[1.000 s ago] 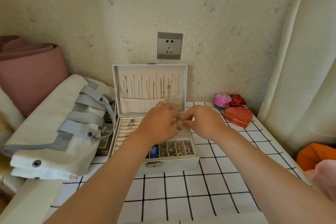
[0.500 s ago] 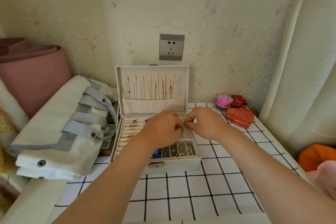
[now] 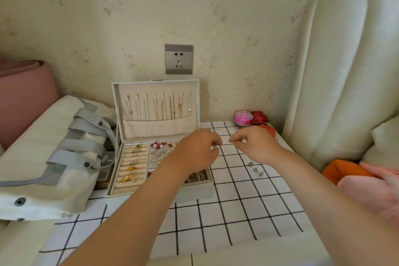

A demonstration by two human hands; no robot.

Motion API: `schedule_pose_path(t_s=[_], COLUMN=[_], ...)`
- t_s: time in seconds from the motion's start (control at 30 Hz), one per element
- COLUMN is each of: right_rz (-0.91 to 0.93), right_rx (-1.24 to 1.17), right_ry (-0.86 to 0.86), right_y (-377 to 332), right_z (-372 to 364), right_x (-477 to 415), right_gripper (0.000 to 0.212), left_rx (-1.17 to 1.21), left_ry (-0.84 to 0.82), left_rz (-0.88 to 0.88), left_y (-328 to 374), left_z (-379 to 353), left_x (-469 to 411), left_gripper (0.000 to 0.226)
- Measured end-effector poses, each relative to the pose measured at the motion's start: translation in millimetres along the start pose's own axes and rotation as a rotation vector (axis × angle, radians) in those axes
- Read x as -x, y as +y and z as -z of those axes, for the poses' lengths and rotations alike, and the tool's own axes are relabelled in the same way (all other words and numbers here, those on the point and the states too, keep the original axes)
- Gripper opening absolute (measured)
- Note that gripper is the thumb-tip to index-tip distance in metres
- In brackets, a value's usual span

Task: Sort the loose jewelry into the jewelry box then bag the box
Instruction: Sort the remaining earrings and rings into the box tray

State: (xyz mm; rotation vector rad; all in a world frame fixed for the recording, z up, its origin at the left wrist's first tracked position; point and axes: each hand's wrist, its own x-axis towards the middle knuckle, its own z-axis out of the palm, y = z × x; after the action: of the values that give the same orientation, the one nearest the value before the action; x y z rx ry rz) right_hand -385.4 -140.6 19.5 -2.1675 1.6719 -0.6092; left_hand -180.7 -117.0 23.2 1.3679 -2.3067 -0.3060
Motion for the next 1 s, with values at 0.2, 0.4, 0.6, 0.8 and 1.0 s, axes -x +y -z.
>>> schedule_pose_path(t_s=[0.2, 0.4, 0.6, 0.8, 1.0], right_rz=[-0.157, -0.237, -0.215, -0.162, -0.179], right_rx=[-0.079, -0.067, -0.037, 0.009, 0.023], right_ry=[-0.048, -0.144, -0.206, -0.213, -0.236], right_y=[60, 93, 93, 87, 82], right_z=[15, 16, 10, 7, 10], right_x=[38, 57, 55, 49, 44], right_gripper=[0.017, 0.020, 0.028, 0.011, 0.022], left_rx=[-0.021, -0.087, -0.178, -0.150, -0.080], left_ry=[-0.131, -0.248, -0.292, -0.286, -0.172], left_rz=[-0.021, -0.023, -0.104, -0.062, 0.040], left_y=[39, 56, 59, 52, 45], left_z=[-41, -77, -94, -92, -83], left_x=[-16, -24, -30, -30, -34], left_gripper=[0.025, 0.035, 0.041, 0.028, 0.033])
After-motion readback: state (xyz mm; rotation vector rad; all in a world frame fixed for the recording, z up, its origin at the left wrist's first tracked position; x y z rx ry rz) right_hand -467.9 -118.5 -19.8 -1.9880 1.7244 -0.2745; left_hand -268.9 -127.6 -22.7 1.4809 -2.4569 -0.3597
